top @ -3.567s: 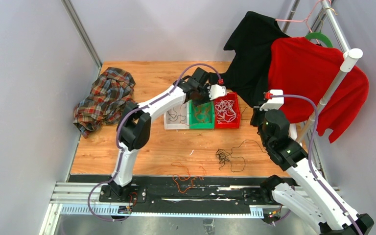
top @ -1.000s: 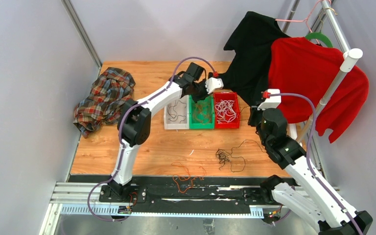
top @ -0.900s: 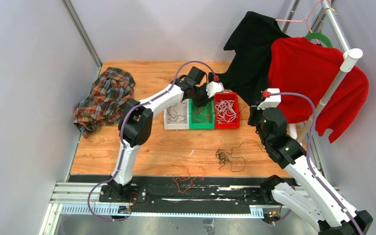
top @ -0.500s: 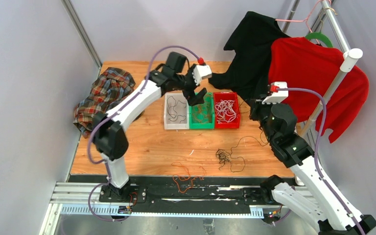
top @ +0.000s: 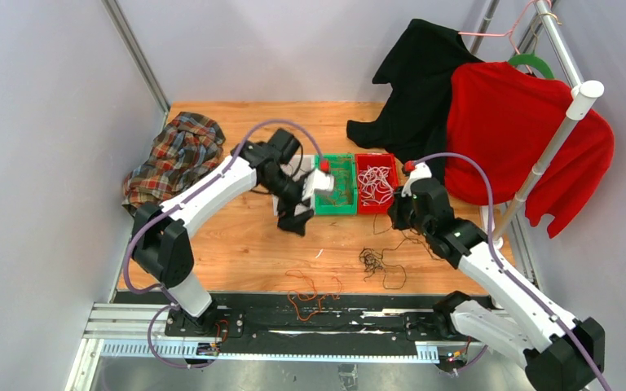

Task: Untangle the cables

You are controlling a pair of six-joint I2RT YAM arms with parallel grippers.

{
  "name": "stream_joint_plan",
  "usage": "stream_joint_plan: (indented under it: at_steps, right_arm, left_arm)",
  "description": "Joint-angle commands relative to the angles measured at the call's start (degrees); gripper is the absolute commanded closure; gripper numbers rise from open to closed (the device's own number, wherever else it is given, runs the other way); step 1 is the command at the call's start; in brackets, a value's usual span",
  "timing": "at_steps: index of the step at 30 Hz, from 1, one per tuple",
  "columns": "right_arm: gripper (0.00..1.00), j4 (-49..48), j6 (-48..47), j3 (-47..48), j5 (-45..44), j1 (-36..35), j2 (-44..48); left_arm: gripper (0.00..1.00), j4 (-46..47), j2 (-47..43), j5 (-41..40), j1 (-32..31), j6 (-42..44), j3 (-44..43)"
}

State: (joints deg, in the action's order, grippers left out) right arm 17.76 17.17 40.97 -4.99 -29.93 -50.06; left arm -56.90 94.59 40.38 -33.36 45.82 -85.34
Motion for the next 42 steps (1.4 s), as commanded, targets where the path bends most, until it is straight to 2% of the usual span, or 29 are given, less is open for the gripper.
stream_joint_plan:
  at_steps: [1, 5, 9, 12, 15, 20, 22, 25, 26, 28, 29, 30, 36, 42]
  right_arm:
    - [0.99, 2.08, 1.79, -1.71, -0.21, -1.17, -2.03]
    - [0.99, 1.54, 2.24, -1.58, -4.52, -1.18, -1.09]
    - [0.99, 1.45, 2.34, -1.33, -8.23, -1.18, 0.46]
    - [0.99, 1.38, 2.37, -1.82, -11.03, -1.17, 2.03]
    - [0.99, 1.28, 2.38, -2.49, -13.63, -1.09, 4.07]
    - [0.99, 1.45, 2.41, -3.04, -15.01, -0.75, 5.41]
    - [0.99, 1.49, 2.36, -3.31, -15.53, -0.57, 5.71]
    - [0.99, 1.57, 2.47, -3.44, -15.83, -0.24, 6.09]
    - [0.99, 1.57, 2.41, -3.47, -15.86, -0.11, 6.19]
    - [0.99, 1.52, 2.33, -3.36, -15.96, 0.15, 6.42]
    - [0.99, 1.52, 2.22, -3.31, -16.06, 0.35, 6.51]
    - [0.99, 1.5, 2.05, -3.24, -16.07, 0.54, 6.62]
    - [0.99, 1.44, 1.67, -2.55, -15.6, 1.44, 6.82]
    - [0.99, 1.26, 1.47, -2.28, -15.48, 1.97, 7.25]
  left_arm:
    - [0.01, -10.59, -5.39, -2.98, -3.48, 16.59, 11.02]
    - [0.02, -10.51, -6.37, -5.59, -8.25, 22.48, 18.32]
    - [0.02, -6.45, -3.82, -5.71, -9.69, 20.49, 20.35]
    - [0.0, -0.05, -2.95, -6.97, -11.78, 17.55, 22.85]
    - [0.06, 7.52, -2.85, -10.1, -14.76, 13.42, 26.01]
    - [0.21, 13.63, -1.43, -14.0, -18.23, 9.64, 28.65]
    - [0.31, 14.8, -1.54, -14.92, -19.01, 9.09, 29.81]
    - [0.53, 16.27, -1.58, -17.4, -19.45, 9.01, 31.23]
    - [0.62, 16.31, -1.57, -18.24, -19.46, 9.32, 31.54]
    - [0.91, 16.08, -2.11, -19.52, -19.46, 9.32, 31.57]
    - [0.98, 15.18, -2.64, -19.74, -19.46, 9.52, 30.87]
    - [0.99, 13.33, -3.36, -19.81, -19.46, 9.91, 29.65]
    - [0.99, -4.41, -6.29, -14.18, -14.91, 10.65, 11.06]
    - [0.99, -8.0, -5.41, -16.04, -11.66, 8.56, -7.2]
